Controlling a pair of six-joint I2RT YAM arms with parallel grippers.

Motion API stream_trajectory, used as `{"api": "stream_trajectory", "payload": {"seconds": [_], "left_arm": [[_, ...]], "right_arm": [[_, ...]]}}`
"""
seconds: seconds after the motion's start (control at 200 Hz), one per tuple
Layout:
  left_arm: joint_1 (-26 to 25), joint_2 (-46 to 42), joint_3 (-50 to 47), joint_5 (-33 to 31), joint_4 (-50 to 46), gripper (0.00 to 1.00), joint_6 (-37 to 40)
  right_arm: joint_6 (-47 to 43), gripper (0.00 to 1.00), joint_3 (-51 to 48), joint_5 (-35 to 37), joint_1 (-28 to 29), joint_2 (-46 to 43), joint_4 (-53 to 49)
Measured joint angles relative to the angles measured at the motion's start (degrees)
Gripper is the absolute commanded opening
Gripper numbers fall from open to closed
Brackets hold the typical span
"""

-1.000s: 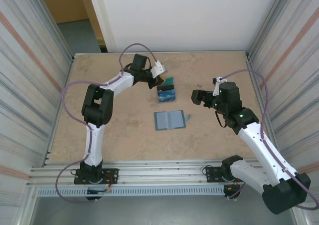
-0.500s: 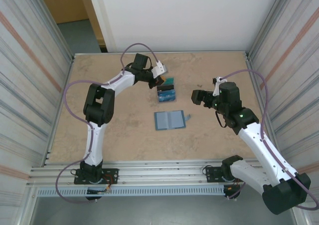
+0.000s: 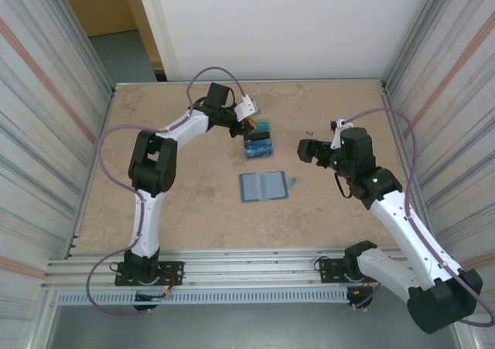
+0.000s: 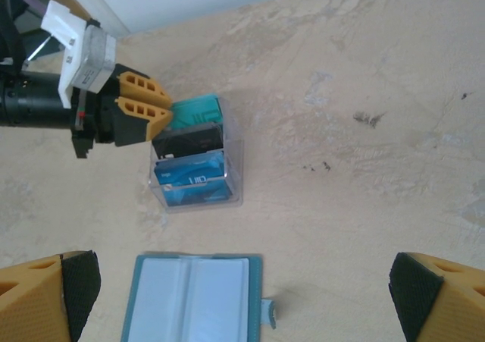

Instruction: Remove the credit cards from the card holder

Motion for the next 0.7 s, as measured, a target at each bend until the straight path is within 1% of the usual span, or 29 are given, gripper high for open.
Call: {"api": "stream_trajectory", "payload": {"seconds": [0.17,0.321,0.341,0.361,0.376,0.501,0.591,0.606,0.702], "left_arm": [[-0.66,-4.66,-2.12,-0.46,-0.22,0.25,0.00],[-1.11,-12.94,-5.99,-1.25,0.74,0.28,-0.09],[-1.11,-14.03,-6.58,-1.33,0.98,0.37,-0.17],[-1.16,-15.41,-7.37,-1.55,1.42,0.42,-0.22],[-1.16,-16.31,-7.91,-1.64,1.64,0.47,-0.61],[-1.42,-25.20,-14.56,-4.13,4.98,0.73,-2.54],[-1.53,-31.93,-20.85,-6.95,7.50,0.97,-4.31],[-1.53,-33.18,-22.34,-7.85,8.17,0.98,-5.35],[-1.64,-40.30,-30.21,-12.24,11.34,0.99,-8.31]], "right_arm": [[0.00,0.99,-0.28,0.70,0.00,-0.90,-0.13],[0.02,0.99,-0.72,2.43,-0.02,-2.38,-0.13],[0.02,0.99,-0.83,2.75,-0.02,-2.62,-0.15],[0.04,0.99,-0.96,3.28,-0.02,-2.99,-0.17],[0.07,0.99,-1.05,3.48,-0.02,-3.23,-0.17],[1.01,0.99,-1.14,6.60,-0.11,-5.01,-0.87],[1.05,0.99,-1.14,8.61,-0.13,-5.79,-1.44],[1.05,0.99,-1.14,9.05,-0.11,-5.84,-1.55],[1.03,0.99,-1.20,10.97,-0.26,-6.14,-2.08]]}}
